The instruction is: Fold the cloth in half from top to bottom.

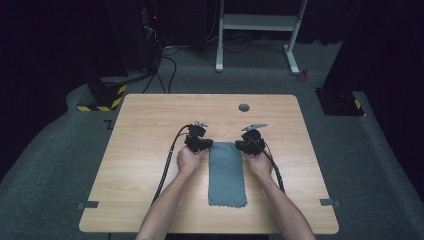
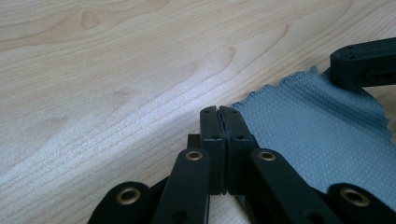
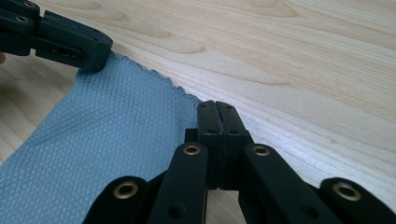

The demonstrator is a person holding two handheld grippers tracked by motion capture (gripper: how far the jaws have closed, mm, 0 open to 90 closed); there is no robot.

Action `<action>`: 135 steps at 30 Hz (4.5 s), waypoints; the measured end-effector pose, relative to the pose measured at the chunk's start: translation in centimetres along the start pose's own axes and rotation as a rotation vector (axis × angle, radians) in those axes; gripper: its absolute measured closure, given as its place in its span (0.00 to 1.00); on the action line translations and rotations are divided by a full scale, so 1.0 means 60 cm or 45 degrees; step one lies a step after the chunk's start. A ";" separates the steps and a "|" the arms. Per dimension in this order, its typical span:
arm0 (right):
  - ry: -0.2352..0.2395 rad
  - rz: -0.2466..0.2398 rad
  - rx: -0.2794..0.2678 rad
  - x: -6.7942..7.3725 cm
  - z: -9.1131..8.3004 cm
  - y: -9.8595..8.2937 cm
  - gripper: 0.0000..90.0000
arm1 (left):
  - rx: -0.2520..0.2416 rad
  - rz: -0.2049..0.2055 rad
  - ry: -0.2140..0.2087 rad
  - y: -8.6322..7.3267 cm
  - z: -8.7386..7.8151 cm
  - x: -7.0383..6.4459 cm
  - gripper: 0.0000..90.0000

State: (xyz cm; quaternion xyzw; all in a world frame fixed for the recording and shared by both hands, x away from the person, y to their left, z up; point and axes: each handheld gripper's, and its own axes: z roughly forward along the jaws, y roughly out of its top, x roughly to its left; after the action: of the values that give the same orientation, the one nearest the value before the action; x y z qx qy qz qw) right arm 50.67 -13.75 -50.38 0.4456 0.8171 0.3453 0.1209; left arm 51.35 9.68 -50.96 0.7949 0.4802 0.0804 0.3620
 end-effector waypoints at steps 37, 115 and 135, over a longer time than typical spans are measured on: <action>0.020 -0.033 0.034 0.015 0.019 -0.002 0.88 | 0.000 0.017 -0.005 -0.010 -0.004 0.001 0.99; 0.160 -0.306 -0.102 0.084 -0.124 -0.139 1.00 | -0.115 0.299 -0.226 -0.149 -0.113 -0.102 0.99; 0.244 -0.310 -0.098 0.105 -0.149 -0.189 1.00 | -0.122 0.339 -0.251 -0.196 -0.132 -0.126 0.99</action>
State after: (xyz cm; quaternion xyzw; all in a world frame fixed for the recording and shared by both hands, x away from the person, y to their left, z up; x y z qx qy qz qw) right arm 35.21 -16.85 -50.76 0.3034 0.8590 0.4000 0.1004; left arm 35.31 10.67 -51.23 0.8373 0.3284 0.0720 0.4311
